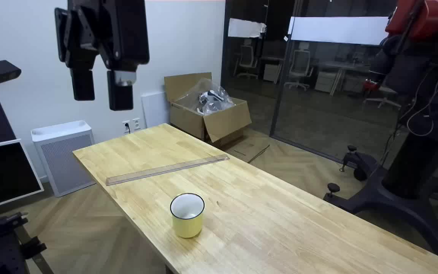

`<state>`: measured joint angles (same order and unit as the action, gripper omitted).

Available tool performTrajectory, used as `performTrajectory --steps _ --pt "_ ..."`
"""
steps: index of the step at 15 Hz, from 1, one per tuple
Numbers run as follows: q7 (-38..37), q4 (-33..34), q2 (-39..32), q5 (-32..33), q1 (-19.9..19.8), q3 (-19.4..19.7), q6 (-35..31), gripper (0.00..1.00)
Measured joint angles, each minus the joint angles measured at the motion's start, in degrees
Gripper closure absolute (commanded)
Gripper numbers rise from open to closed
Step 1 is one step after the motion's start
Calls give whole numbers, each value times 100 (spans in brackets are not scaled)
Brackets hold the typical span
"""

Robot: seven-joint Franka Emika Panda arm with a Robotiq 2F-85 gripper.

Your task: Move the cup slightly forward

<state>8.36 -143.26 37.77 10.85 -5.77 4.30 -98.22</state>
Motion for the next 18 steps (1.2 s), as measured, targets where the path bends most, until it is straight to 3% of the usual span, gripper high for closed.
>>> performTrajectory --steps 18 --pt "-17 -8 -21 0 -1 34 -179 0"
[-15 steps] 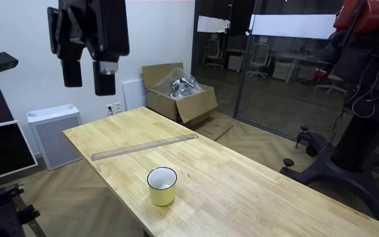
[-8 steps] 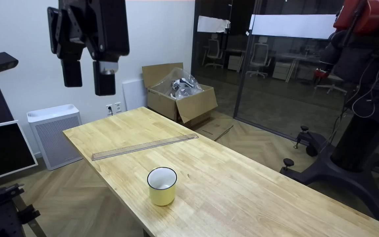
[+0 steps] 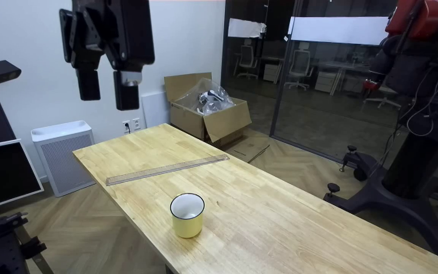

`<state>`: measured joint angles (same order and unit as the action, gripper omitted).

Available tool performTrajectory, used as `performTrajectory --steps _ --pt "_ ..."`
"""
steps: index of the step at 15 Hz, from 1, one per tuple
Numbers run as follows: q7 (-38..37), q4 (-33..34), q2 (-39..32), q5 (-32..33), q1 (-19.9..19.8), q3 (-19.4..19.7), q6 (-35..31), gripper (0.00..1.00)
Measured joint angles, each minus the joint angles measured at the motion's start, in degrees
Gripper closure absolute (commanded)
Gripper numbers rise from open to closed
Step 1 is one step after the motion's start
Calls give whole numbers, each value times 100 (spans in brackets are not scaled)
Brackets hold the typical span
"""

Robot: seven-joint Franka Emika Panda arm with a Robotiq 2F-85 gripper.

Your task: Move the cup slightly forward

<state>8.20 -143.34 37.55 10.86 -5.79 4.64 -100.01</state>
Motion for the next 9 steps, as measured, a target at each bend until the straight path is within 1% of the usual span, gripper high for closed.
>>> performTrajectory --steps 2,4,7,9 --pt "-135 3 -157 -14 -57 152 -590 0" --pt "-268 18 -493 -77 -191 370 -1382 0" --pt "-403 113 -1227 -331 -367 631 -2552 0" --pt "-450 263 -1808 -549 -433 727 -3118 0"
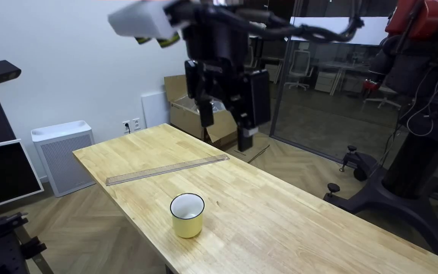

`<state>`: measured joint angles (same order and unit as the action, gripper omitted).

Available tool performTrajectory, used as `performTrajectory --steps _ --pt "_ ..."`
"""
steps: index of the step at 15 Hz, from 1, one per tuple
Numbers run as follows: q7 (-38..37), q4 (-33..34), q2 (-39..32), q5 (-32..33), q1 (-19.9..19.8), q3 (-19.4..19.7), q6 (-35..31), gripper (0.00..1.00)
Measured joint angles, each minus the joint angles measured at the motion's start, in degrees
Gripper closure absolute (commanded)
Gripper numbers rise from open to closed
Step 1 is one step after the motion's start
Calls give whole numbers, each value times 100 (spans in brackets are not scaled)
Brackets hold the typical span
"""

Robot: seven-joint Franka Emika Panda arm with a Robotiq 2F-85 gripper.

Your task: Move the cup slightly forward

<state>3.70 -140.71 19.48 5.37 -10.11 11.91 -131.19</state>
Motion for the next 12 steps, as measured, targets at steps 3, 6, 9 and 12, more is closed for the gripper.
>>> performTrajectory --steps 3,6,9,12 --pt "-44 312 -873 -412 -24 37 -449 0" --pt "-164 688 -1598 -671 -4 -16 -289 0" --pt "-504 1002 -2100 -641 8 -113 -139 0" --pt "-821 1197 -2487 -524 89 -206 -126 0"
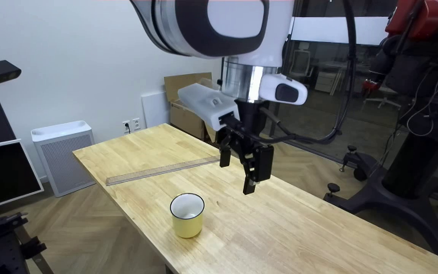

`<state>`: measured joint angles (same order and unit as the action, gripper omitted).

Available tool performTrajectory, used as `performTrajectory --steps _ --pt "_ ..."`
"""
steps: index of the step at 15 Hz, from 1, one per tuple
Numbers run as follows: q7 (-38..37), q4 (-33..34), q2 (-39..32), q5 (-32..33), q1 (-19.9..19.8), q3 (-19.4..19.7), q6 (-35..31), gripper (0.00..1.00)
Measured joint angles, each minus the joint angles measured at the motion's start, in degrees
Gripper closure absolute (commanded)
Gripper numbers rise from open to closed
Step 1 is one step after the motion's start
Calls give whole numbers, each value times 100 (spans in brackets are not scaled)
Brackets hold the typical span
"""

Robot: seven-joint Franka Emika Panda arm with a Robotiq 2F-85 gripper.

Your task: Move the cup slightly forward

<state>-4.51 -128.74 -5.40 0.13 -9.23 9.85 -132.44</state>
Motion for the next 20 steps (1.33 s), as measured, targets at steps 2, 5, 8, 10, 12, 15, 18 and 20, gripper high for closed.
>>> performTrajectory --steps 2,5,8,10,12,15,18,20 --pt "-127 55 -237 -14 78 -75 -90 0" --pt "-227 63 -558 -119 191 -195 -282 0" --pt "-228 64 -776 -245 260 -274 -455 0" --pt "-228 66 -794 -250 260 -276 -488 0" --pt "-215 67 -794 -247 255 -275 -489 0" --pt "-305 25 -824 -69 316 -273 -571 0" --pt "-751 7 -992 309 546 -274 -830 0" --pt "-963 0 -1150 502 754 -282 -990 0"
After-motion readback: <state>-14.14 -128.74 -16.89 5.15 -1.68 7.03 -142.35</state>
